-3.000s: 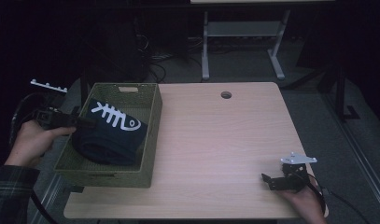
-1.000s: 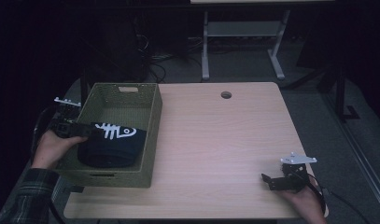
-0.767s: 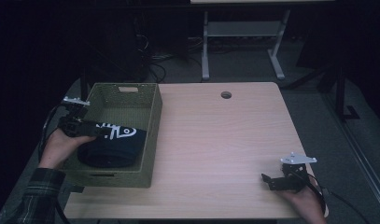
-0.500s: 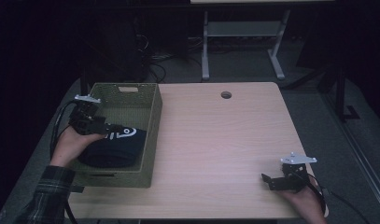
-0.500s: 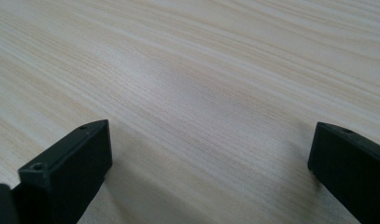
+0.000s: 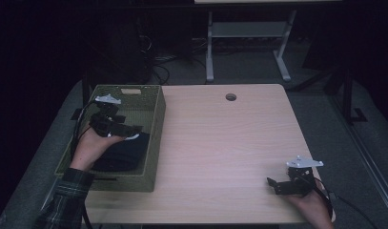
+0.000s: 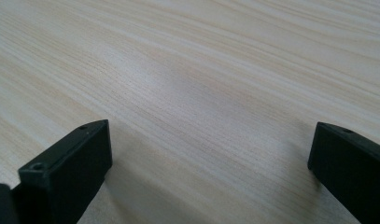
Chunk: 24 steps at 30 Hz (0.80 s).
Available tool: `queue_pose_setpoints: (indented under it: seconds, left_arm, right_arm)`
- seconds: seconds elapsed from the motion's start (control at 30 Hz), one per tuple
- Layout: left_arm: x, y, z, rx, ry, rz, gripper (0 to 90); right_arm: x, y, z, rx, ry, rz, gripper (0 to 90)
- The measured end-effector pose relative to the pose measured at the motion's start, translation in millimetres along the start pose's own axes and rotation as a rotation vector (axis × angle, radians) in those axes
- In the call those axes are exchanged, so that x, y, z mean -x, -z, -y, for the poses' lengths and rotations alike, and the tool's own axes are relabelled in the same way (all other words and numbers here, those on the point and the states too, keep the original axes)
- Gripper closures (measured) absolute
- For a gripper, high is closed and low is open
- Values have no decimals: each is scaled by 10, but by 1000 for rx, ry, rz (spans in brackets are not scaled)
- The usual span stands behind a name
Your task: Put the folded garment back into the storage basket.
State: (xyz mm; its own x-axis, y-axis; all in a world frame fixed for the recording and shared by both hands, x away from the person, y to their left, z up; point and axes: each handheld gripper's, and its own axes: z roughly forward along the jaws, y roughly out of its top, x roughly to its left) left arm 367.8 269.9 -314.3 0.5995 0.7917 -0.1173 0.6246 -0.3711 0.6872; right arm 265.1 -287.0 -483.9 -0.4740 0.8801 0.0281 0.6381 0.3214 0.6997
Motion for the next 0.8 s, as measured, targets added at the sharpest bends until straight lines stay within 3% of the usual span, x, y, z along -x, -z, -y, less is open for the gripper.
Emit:
queue_pose_setpoints:
  seconds: [0.5, 0.8]
  left_arm:
    - [507, -225, -140, 34, -64, 68, 137]
    - [842, -469, -161, 15, -113, 130, 141]
  right_arm:
    - [0, 0, 0, -1, 1, -1, 0]
    - [0, 0, 1, -1, 2, -1, 0]
